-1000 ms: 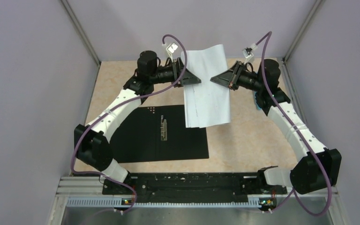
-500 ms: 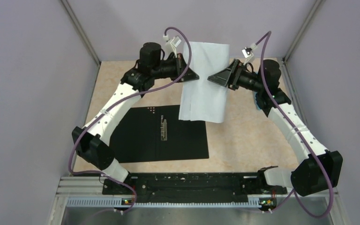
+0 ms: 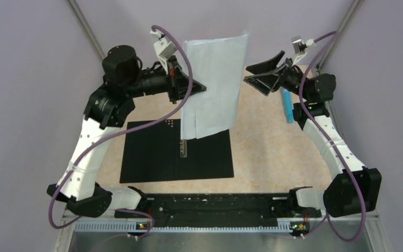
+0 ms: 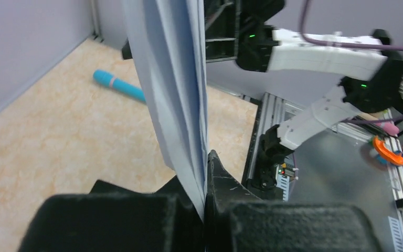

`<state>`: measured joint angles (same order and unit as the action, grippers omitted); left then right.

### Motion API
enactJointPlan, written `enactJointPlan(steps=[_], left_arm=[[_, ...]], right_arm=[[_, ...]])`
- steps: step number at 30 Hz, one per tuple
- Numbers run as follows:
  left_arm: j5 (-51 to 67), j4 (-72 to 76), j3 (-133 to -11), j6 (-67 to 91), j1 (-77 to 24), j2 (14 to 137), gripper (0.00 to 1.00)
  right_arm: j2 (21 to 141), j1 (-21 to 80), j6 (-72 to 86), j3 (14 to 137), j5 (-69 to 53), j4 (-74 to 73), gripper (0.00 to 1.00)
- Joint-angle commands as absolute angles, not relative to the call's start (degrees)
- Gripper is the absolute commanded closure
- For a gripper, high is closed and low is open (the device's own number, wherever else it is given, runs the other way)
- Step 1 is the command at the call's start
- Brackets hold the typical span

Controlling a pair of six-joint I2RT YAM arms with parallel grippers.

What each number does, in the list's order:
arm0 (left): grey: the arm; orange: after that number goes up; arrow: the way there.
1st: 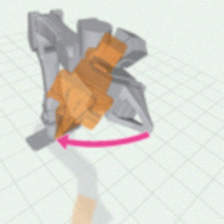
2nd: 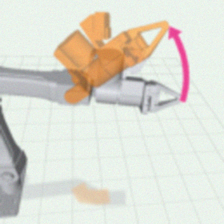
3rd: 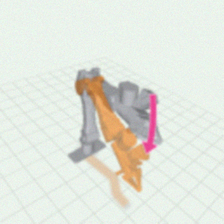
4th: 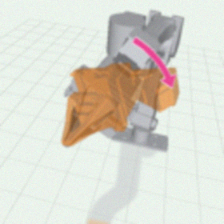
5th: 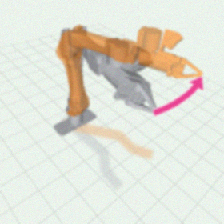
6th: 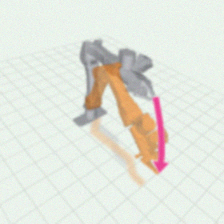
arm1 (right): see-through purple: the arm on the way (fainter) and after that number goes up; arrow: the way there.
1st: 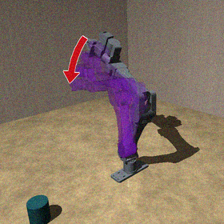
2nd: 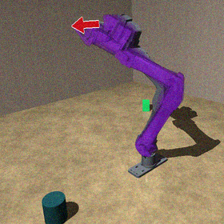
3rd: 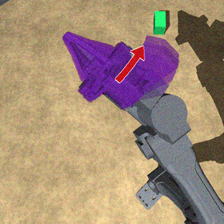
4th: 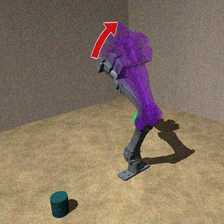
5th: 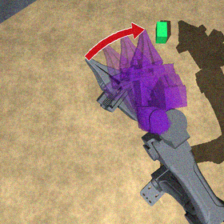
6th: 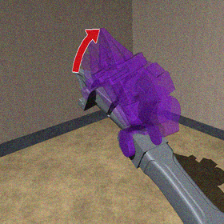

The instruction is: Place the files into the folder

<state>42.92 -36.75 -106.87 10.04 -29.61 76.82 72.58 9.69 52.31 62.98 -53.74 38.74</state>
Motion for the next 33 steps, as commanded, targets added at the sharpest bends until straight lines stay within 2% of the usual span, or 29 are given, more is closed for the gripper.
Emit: enactJointPlan(steps=[1, 7, 11, 25, 28, 33], left_arm=[[51.0, -35.2, -109.0, 8.0, -30.8, 73.7, 1.00], [52.4, -34.8, -110.7, 7.8, -32.6, 73.5, 1.00], [52.5, -34.3, -110.7, 7.9, -32.5, 73.8, 1.00], [40.8, -34.1, -112.0, 7.5, -32.5, 74.0, 1.00], [37.2, -34.1, -112.1, 7.8, -32.1, 73.9, 1.00], [40.4, -32.5, -111.4, 9.0, -32.0, 73.9, 1.00]], right_arm=[[74.9, 8.8, 68.3, 61.6, -61.5, 71.4, 0.01], [78.6, 9.2, 88.1, 62.3, -63.4, 98.5, 0.01], [76.2, 11.2, 87.4, 62.2, -65.4, 98.8, 0.01], [68.4, 14.4, 89.8, 65.9, -66.1, 98.5, 0.02], [67.6, 14.4, 88.5, 65.8, -66.2, 96.2, 0.11], [62.6, 15.3, 68.8, 63.5, -65.1, 73.2, 0.29]])
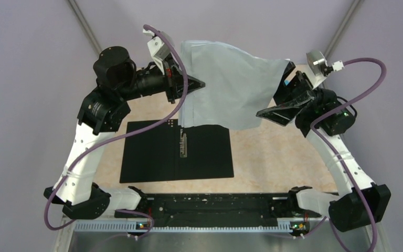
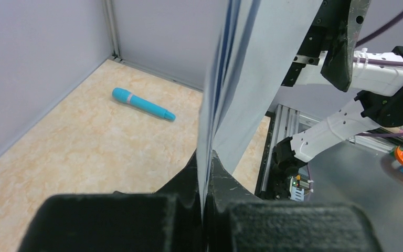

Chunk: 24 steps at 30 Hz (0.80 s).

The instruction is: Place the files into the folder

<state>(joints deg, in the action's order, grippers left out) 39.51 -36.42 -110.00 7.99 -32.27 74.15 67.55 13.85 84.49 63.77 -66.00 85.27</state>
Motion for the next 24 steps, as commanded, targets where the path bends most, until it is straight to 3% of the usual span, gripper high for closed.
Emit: enactJointPlan(steps=[1, 6, 12, 17, 24], left_arm=[[42.1, -32.2, -111.4, 9.1, -32.0, 73.8, 1.00], [52.8, -30.4, -110.8, 8.8, -32.0, 73.2, 1.00], [58.9, -26.7, -108.1, 8.5, -32.5, 70.4, 1.00], [61.9, -26.7, -107.8, 7.0, -32.7, 69.4, 1.00], [59.6, -28.8, -106.3, 3.2, -32.7, 67.9, 1.00]], right_arm=[[61.2, 15.7, 63.3, 63.3, -64.5, 66.9, 0.29], [55.8, 16.1, 42.0, 63.6, -58.1, 39.5, 0.04], [56.2, 16.1, 34.5, 66.8, -57.7, 30.8, 0.01], [59.9, 16.1, 42.1, 67.5, -65.5, 41.4, 0.01], [66.4, 16.2, 70.2, 68.0, -73.2, 77.8, 0.01]])
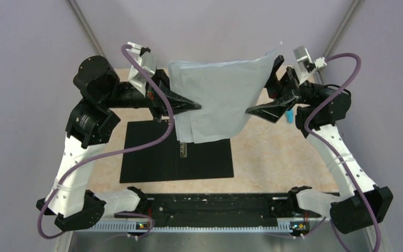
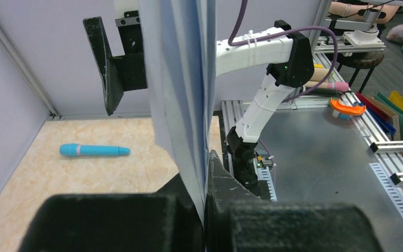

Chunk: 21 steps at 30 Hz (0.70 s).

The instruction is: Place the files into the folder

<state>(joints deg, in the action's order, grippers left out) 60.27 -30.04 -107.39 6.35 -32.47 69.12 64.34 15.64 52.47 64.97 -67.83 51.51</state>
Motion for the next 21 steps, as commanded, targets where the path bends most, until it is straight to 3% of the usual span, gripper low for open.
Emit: enactJointPlan(steps=[1, 5, 11, 17, 21], left_arm=[[58.3, -28.8, -105.8, 2.8, -32.8, 67.9, 1.00], [52.4, -27.2, -104.3, 3.2, -32.7, 68.3, 1.00], [41.7, -22.9, -100.9, 5.9, -31.6, 68.4, 1.00], [39.8, -19.8, -99.9, 10.1, -29.1, 69.8, 1.00], [41.3, -16.9, -98.1, 12.6, -27.8, 70.1, 1.00]], right_arm=[[67.7, 16.2, 74.6, 68.7, -73.2, 82.9, 0.01], [72.5, 17.9, 90.1, 72.2, -73.3, 98.1, 0.01], [72.8, 20.4, 89.5, 72.3, -73.5, 97.2, 0.09], [67.7, 20.4, 68.9, 69.0, -72.5, 72.0, 0.50], [62.3, 20.6, 42.1, 69.3, -65.8, 37.8, 0.75]])
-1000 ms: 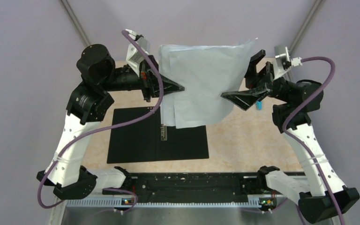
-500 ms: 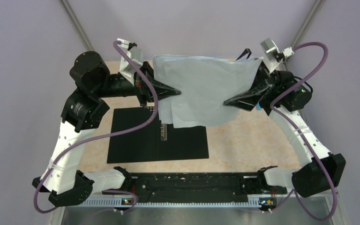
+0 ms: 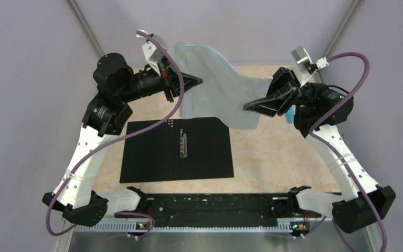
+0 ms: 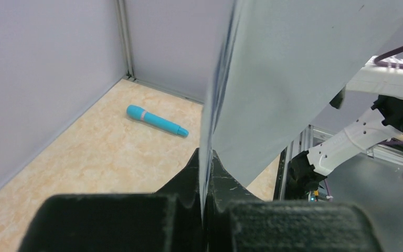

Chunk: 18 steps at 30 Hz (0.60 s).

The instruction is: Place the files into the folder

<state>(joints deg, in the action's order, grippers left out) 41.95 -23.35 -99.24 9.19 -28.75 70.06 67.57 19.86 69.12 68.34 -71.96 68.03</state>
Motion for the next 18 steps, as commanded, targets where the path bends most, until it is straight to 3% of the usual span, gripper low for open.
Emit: enactJointPlan(steps=[1, 4, 7, 12, 18], left_arm=[[41.6, -16.6, -97.8, 12.8, -27.7, 70.2, 1.00], [42.7, -16.1, -97.3, 13.2, -27.5, 70.9, 1.00], [44.3, -15.1, -96.7, 13.6, -27.4, 71.5, 1.00], [44.3, -15.1, -95.9, 13.8, -27.4, 72.2, 1.00], [37.9, -18.4, -94.8, 17.4, -27.4, 75.2, 1.00]], right_arm=[[61.3, 20.9, 36.2, 69.9, -62.8, 30.3, 0.80], [60.0, 21.4, 27.3, 70.5, -55.2, 18.1, 0.93], [59.6, 22.9, 23.0, 70.5, -46.8, 11.8, 1.00], [60.7, 30.6, 10.9, 73.3, -22.6, -2.7, 1.00], [66.1, 31.5, 14.2, 77.0, -2.8, -11.7, 1.00]])
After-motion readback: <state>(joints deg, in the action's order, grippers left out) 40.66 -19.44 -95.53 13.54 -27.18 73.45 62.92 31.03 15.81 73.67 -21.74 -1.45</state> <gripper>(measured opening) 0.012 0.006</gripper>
